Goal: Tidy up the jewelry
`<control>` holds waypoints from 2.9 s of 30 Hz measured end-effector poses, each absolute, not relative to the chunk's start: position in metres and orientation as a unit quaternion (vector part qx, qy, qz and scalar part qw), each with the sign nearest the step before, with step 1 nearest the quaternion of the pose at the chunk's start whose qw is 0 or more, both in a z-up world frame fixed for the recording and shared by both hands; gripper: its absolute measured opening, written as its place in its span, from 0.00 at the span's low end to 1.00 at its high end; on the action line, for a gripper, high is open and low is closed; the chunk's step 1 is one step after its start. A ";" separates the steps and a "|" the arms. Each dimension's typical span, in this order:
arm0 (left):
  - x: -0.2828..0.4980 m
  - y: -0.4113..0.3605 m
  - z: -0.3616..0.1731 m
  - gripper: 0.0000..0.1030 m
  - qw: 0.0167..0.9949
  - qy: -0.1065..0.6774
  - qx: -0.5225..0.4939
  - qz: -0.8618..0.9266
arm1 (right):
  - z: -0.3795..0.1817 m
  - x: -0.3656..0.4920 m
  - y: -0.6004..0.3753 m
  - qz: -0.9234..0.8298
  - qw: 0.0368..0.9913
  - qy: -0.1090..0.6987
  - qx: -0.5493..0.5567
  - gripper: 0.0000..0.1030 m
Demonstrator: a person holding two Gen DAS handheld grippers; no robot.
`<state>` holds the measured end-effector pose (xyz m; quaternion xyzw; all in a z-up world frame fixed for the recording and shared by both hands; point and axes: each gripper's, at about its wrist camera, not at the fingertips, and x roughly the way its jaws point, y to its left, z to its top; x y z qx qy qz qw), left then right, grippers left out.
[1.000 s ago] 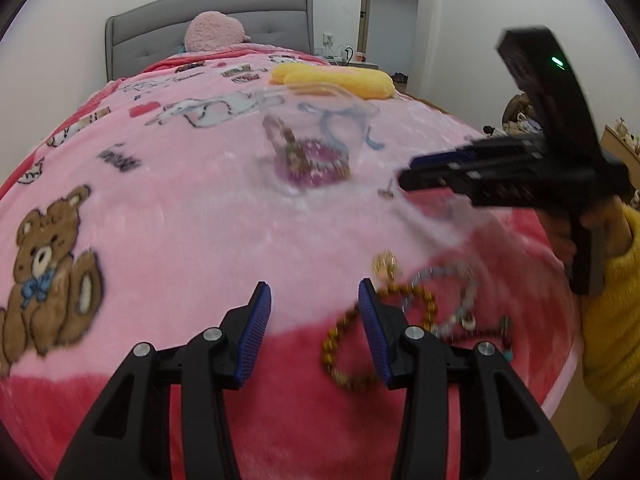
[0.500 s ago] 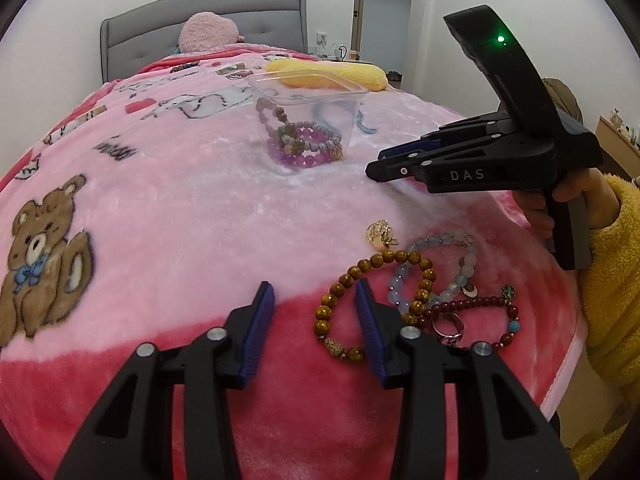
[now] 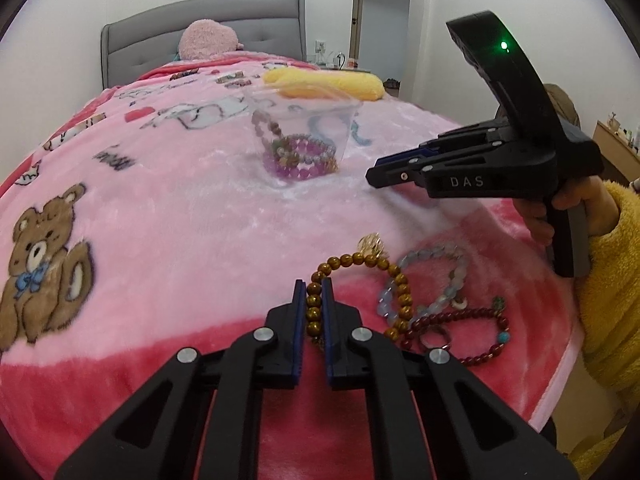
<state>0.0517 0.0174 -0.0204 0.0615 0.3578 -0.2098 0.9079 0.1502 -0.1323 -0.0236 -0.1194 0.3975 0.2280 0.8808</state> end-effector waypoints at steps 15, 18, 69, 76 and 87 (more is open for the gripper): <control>0.049 0.005 0.040 0.07 0.927 0.290 0.055 -0.232 | 0.024 0.136 -0.133 0.237 0.899 0.352 -0.109 0.16; 0.052 0.002 0.053 0.07 0.933 0.275 0.055 -0.227 | 0.034 0.137 -0.132 0.235 0.903 0.345 -0.104 0.16; 0.222 -0.003 0.044 0.07 0.912 0.357 -0.034 -0.197 | 0.026 0.216 -0.113 0.226 0.884 0.399 -0.092 0.16; 0.221 -0.003 0.045 0.07 0.910 0.356 -0.040 -0.206 | 0.029 0.212 -0.113 0.227 0.885 0.395 -0.090 0.16; 0.212 0.001 0.050 0.08 0.911 0.351 -0.040 -0.212 | 0.038 0.202 -0.116 0.229 0.890 0.386 -0.083 0.23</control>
